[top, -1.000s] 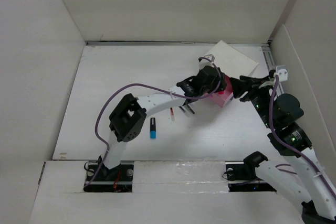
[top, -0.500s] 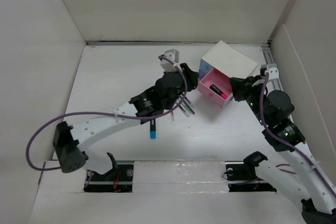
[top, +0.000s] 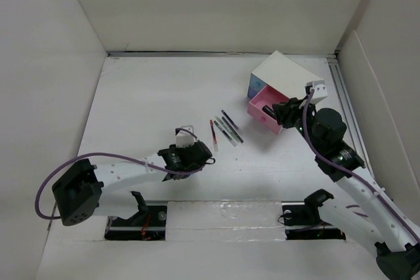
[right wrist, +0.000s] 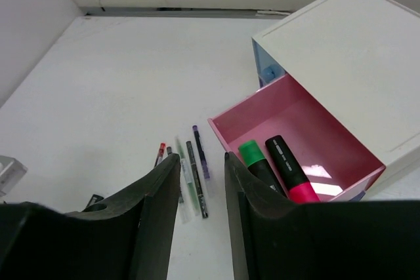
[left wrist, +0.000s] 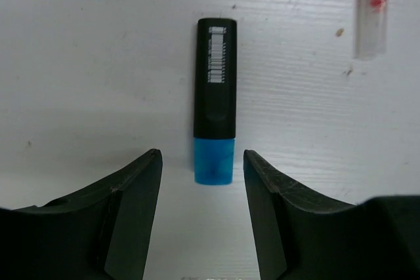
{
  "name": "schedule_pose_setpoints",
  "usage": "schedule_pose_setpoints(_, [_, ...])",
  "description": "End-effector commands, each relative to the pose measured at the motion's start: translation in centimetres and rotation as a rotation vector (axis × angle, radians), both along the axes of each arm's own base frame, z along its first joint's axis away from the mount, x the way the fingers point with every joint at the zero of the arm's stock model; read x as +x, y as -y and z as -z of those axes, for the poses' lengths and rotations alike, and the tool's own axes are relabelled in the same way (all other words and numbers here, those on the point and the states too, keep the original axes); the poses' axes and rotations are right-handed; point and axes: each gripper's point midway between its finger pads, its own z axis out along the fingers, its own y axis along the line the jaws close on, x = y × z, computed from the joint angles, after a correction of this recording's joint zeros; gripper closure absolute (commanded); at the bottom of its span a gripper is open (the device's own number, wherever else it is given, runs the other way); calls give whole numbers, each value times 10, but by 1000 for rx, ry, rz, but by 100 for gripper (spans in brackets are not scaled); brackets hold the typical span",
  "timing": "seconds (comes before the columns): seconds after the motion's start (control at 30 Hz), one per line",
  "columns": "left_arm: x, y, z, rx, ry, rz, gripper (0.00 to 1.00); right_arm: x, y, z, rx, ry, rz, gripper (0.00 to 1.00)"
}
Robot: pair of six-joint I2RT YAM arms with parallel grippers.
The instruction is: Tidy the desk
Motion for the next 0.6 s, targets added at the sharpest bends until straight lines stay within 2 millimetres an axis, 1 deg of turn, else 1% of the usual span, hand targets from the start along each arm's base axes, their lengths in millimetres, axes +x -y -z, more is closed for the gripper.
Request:
schedule_pose_setpoints(0.0, [-11,0,14,-42,-61,-65,52,-1,-8,-25,40,81,-35,61])
schedule_pose_setpoints(0.1, [-14,-5,30,2,-93,-81,51,-2,-8,-27,36,86,-40,59])
schedule_pose_setpoints(0.17, [-12,-2,35,14,-94,-77,51,-3,-8,-29,40,95,-45,59])
schedule_pose_setpoints(0.2, [-10,-3,41,42,-99,-75,52,-3,-9,-29,41,96,-49,59])
schedule_pose_setpoints(0.27, [-4,1,44,74,-91,-69,52,-5,-12,-31,45,102,-71,59])
schedule_pose_setpoints(0.33, [-1,0,46,106,-84,-73,53,-4,-13,-29,46,97,-74,59])
schedule_pose_setpoints(0.37, [3,3,44,111,-77,-76,53,-5,-13,-30,47,100,-72,59])
schedule_pose_setpoints(0.47, [7,0,48,154,-64,-83,60,-5,-12,-30,45,99,-68,59])
schedule_pose_setpoints(0.5, [8,0,49,160,-63,-82,66,-5,-11,-30,44,101,-68,59])
schedule_pose_setpoints(0.57, [10,1,49,142,-64,-87,74,-6,-10,-31,43,105,-62,59])
